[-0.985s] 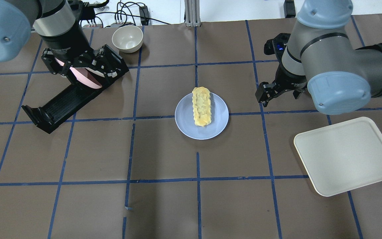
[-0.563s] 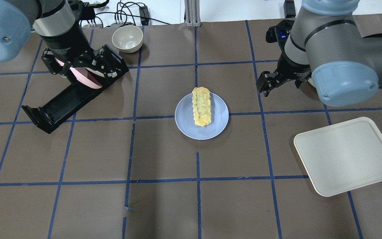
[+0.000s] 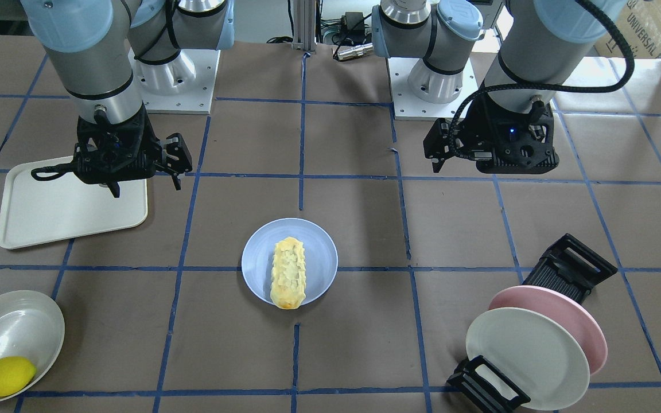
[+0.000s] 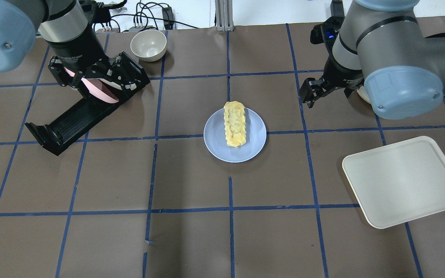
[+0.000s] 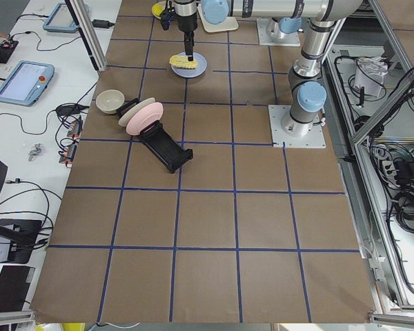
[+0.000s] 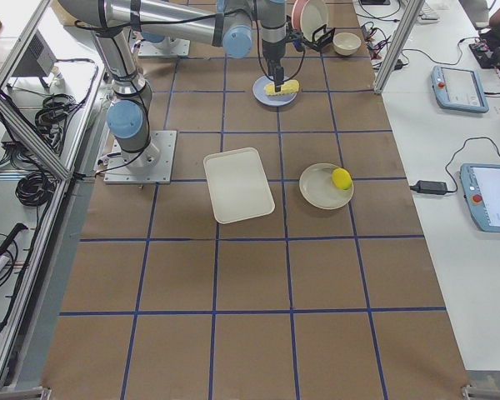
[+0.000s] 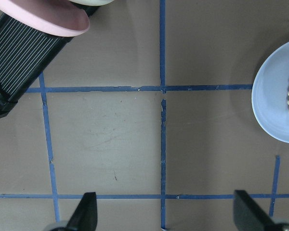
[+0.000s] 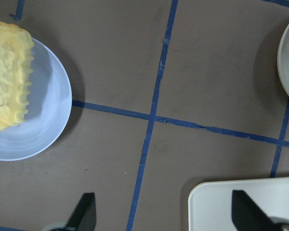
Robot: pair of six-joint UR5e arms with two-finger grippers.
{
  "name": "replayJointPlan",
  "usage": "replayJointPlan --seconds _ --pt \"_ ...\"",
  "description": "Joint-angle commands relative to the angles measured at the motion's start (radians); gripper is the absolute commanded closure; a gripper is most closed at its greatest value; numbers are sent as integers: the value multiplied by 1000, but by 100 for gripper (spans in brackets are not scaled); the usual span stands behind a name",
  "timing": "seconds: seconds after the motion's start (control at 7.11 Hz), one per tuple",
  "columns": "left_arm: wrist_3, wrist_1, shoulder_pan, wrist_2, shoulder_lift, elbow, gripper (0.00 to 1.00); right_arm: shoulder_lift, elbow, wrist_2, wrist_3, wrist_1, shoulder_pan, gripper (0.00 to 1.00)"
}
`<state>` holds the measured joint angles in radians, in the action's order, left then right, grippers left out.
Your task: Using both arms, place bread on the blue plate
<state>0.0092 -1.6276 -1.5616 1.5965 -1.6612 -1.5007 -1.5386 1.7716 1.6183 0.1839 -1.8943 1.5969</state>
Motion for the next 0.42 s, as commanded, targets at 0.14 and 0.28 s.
replayJointPlan --seconds 0.14,0.28 --pt "0 -2 0 3 4 0 0 3 3 0 -1 1 0 0" --pt "0 0 0 2 3 2 0 6 3 0 -1 1 0 0"
